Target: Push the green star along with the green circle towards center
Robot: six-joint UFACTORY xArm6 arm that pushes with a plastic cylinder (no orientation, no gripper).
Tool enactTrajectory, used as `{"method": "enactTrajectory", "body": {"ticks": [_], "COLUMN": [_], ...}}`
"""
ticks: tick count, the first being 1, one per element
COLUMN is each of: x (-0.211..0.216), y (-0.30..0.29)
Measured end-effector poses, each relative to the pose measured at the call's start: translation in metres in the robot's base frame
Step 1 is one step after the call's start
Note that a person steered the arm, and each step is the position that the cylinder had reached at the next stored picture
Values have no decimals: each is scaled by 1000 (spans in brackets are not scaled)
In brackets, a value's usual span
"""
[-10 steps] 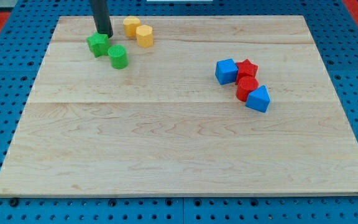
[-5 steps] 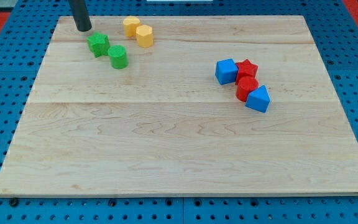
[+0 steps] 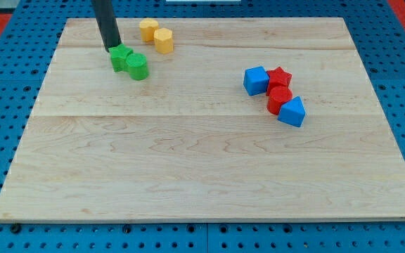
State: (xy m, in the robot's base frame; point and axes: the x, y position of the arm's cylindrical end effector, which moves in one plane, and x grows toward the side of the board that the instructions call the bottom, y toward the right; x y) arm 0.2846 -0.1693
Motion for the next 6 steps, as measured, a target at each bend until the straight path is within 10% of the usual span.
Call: {"method": "enactTrajectory", "body": {"ticks": [6], "x": [46], "y": [30]}}
